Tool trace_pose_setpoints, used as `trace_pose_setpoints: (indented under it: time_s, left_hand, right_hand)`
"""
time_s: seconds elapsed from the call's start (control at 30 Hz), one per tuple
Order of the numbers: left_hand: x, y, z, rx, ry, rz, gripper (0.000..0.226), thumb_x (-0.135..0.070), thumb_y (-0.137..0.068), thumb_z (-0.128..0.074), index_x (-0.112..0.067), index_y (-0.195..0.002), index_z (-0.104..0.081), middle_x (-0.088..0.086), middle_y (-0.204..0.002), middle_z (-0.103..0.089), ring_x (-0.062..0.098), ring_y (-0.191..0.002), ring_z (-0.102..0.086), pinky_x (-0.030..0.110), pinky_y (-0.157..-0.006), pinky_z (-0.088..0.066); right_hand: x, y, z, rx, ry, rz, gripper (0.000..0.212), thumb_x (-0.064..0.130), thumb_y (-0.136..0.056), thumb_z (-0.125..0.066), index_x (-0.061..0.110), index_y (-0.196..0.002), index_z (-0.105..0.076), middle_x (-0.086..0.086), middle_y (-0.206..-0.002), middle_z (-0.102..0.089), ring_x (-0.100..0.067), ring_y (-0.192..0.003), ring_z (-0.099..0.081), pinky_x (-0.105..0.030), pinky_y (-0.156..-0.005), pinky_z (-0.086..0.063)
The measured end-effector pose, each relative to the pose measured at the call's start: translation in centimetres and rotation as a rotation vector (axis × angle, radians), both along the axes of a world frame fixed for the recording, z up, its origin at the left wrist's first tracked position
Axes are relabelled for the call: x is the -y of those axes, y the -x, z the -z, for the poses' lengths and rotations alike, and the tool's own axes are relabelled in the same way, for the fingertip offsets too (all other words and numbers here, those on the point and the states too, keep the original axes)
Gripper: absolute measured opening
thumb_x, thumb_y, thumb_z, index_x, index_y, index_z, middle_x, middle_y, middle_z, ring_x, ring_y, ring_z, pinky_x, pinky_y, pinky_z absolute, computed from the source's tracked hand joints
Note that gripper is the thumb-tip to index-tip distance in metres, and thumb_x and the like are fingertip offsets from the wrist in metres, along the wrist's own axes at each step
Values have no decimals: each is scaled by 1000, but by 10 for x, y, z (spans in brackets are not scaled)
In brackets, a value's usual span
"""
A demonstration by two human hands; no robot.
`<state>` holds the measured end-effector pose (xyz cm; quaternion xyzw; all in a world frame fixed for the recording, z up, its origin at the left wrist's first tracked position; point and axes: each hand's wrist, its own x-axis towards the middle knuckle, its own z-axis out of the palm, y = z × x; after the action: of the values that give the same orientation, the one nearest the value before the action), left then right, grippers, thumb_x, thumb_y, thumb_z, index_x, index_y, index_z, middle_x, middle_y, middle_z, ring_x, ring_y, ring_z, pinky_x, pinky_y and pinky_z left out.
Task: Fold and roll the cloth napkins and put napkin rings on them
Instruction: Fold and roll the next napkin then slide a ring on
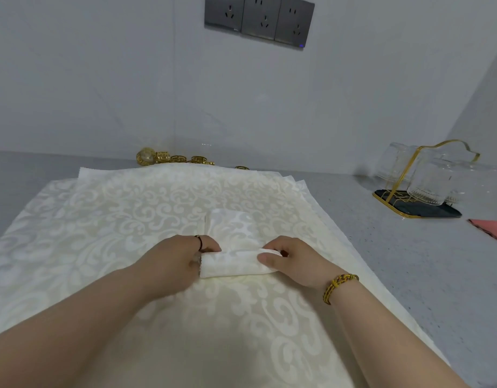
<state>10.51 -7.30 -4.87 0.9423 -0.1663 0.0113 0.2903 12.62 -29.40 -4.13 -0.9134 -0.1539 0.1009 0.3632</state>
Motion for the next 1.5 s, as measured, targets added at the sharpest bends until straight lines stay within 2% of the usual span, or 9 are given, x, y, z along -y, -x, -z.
trace_pose_setpoints:
  time_s: [0.33, 0.5, 0.7, 0.87, 1.0, 1.13, 1.23, 1.33, 1.5]
  left_hand:
    - [11, -7, 8, 111, 148, -180, 22, -41, -83, -60, -36, -101, -48, -16, -70, -47, 0, -67, -48, 9, -59, -35]
    - [10, -19, 19, 149, 133, -299, 38, -52, -84, -55, -19, -101, -60, -6, -86, -51, 15, -93, -49, 21, -72, -32]
    - [8, -19, 14, 110, 36, -314, 48, -48, -89, -47, -14, -58, -33, -4, -96, -54, 12, -92, -40, 22, -79, -24]
    - [-1, 3, 8, -2, 59, -286, 37, -49, -87, -50, -16, -72, -44, -16, -79, -40, 11, -92, -36, 21, -80, -24]
    - [-10, 42, 5, -88, 89, -245, 47, -47, -84, -55, -13, -59, -33, -7, -77, -47, 6, -73, -44, 14, -66, -29]
    - [-10, 55, 5, 75, -29, -223, 23, -51, -86, -50, -30, -78, -46, -23, -84, -44, 3, -86, -44, 19, -79, -26]
    - [-10, 55, 10, 348, -144, -115, 33, -45, -86, -48, -36, -118, -47, -26, -107, -45, 5, -110, -48, 17, -93, -28]
    - [-10, 59, 6, 433, -333, 76, 41, -53, -70, -42, -36, -97, -67, -23, -92, -64, -2, -96, -49, 14, -87, -33]
    - [-11, 54, 14, 252, -237, -57, 44, -46, -92, -43, -39, -135, -36, -21, -136, -38, -2, -126, -35, 9, -92, -25]
  right_hand:
    - [-18, -25, 4, 35, 38, 285, 32, 43, -89, -48, 20, -70, -37, 5, -72, -44, -10, -64, -40, -22, -59, -31]
    - [-31, -32, 9, 207, 220, 340, 44, 48, -90, -43, 18, -59, -34, 5, -67, -39, -9, -55, -35, -22, -51, -27]
    - [-13, -15, 8, 191, -132, 192, 13, 31, -89, -55, 23, -96, -48, 12, -99, -43, -1, -72, -44, -12, -67, -35]
    - [6, 18, 4, 323, 143, -34, 27, 32, -81, -67, 33, -103, -51, 26, -91, -45, 3, -80, -44, -1, -73, -32]
    - [7, 41, 22, 704, 332, -172, 37, 41, -70, -53, 24, -103, -52, 9, -95, -60, -5, -85, -42, -14, -78, -32]
    - [1, 48, 22, 772, 346, -170, 33, 41, -66, -48, 24, -92, -60, 9, -85, -66, -4, -79, -47, -15, -66, -45]
    - [-4, 49, 10, 658, 356, -189, 38, 38, -72, -51, 16, -99, -67, 6, -100, -67, -13, -95, -53, -24, -79, -43]
    - [-3, 40, 2, 378, 314, -229, 33, 28, -88, -56, 18, -119, -58, 8, -122, -54, -8, -108, -42, -18, -95, -30]
    - [-8, 27, -7, 24, 97, -89, 17, 27, -92, -52, 15, -79, -55, 5, -78, -47, -8, -69, -42, -13, -62, -32]
